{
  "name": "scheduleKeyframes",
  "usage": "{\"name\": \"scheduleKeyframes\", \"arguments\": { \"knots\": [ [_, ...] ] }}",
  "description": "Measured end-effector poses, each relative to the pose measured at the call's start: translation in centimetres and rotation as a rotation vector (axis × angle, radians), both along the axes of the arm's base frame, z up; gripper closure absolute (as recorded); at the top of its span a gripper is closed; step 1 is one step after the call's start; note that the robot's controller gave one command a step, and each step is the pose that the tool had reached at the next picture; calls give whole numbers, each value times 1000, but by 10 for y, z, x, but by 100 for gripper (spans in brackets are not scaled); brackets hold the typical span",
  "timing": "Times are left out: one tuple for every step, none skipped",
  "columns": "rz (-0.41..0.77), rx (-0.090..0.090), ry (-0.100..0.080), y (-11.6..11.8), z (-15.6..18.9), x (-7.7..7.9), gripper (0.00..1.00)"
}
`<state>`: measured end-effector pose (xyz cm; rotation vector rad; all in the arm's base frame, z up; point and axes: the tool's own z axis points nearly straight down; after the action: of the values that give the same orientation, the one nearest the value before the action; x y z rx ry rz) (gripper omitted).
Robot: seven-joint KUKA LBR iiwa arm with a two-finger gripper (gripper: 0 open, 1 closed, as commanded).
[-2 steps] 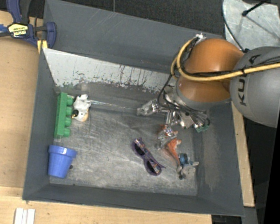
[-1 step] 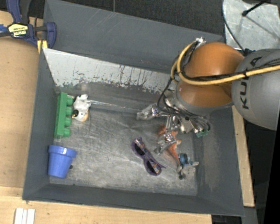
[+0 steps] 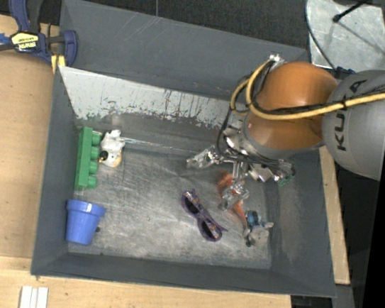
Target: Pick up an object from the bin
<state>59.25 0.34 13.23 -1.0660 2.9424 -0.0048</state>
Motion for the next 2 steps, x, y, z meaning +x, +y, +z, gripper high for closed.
{"name": "scheduleKeyframes", "arguments": {
  "knots": [
    [-57,0,6,-21,-47,14,0],
    [70,1,0,-59,-58,-3,0]
  ]
}}
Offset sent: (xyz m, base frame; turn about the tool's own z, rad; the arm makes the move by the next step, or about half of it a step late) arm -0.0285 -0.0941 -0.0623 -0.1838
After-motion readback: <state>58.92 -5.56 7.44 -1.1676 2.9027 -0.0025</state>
